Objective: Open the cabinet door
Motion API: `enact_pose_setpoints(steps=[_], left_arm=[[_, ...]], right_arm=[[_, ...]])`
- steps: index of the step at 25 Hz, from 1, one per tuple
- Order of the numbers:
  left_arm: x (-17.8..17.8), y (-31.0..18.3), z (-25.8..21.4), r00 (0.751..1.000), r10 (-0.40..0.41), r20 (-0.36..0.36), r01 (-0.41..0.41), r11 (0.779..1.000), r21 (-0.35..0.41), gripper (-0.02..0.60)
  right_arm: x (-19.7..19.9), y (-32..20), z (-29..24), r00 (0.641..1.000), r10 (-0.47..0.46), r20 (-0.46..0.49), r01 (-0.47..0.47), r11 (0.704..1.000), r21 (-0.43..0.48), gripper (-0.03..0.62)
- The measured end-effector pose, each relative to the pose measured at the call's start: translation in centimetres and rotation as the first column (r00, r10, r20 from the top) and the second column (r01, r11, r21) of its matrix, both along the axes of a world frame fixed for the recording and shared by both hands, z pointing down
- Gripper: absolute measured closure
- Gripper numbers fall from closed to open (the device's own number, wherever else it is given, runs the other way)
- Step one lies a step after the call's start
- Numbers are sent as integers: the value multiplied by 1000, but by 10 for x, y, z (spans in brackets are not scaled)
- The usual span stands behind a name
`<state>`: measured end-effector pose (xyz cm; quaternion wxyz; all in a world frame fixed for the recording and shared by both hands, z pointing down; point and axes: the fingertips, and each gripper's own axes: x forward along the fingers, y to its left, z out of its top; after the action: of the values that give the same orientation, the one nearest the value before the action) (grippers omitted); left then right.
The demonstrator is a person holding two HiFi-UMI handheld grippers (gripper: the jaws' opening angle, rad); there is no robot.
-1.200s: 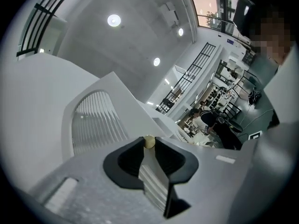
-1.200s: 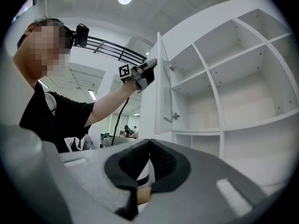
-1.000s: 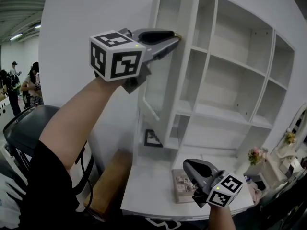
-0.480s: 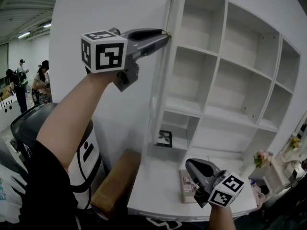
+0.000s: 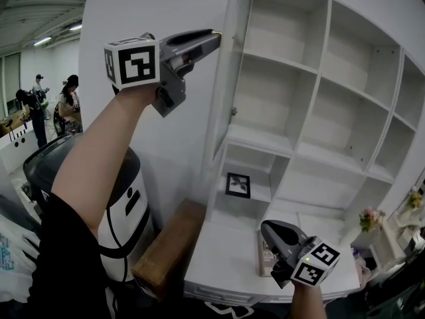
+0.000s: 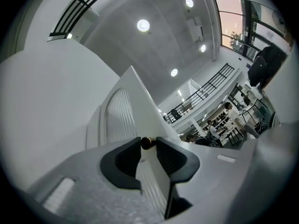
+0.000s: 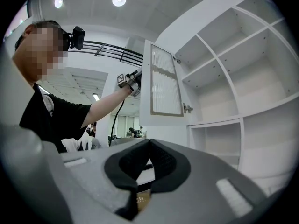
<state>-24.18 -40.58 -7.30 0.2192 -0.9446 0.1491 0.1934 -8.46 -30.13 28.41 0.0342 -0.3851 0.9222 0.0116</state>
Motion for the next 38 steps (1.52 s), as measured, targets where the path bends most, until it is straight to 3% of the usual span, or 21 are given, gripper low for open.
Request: enact_pose_setpoints(steps=[5,8,10,13,17,20,23,26,30,38], left_arm=[[-17,9,-3,998,-24,-56,25,1000,13,479],[-25,20,13,997,-15,-72,14,1000,-20,451],[-29,39,30,996,20,-90,-21,1000,-14,393],[-28,78,66,993,69,-95,-67,997,28,391],[1,131,143,999,50,-10,-50,999,4,397],[37,169,214,994,75,74,-67,993,-95,461],[67,199,277,987,129,98,-105,970,-219,512],[82,214,326,991,99,87,-65,943,-325,559],[82,234,371,996,49,69,-12,888,-460,571],[78,277,420,991,-38,126,103,816,-568,571]], right_arm=[[-3,10,-3,999,-10,-31,10,1000,-7,592],[6,22,-3,999,0,-47,0,1000,-4,592],[13,33,-3,999,6,-37,-6,1000,3,592],[27,47,2,1000,28,-4,-28,1000,-9,592],[48,61,8,996,76,36,-75,996,-37,592],[56,78,12,995,73,62,-71,997,-42,592],[58,94,19,993,51,107,-45,997,-56,592],[54,110,24,991,42,127,-35,998,-57,592],[38,135,36,990,20,136,-14,999,-46,592],[29,188,69,999,10,53,-6,997,-72,592]])
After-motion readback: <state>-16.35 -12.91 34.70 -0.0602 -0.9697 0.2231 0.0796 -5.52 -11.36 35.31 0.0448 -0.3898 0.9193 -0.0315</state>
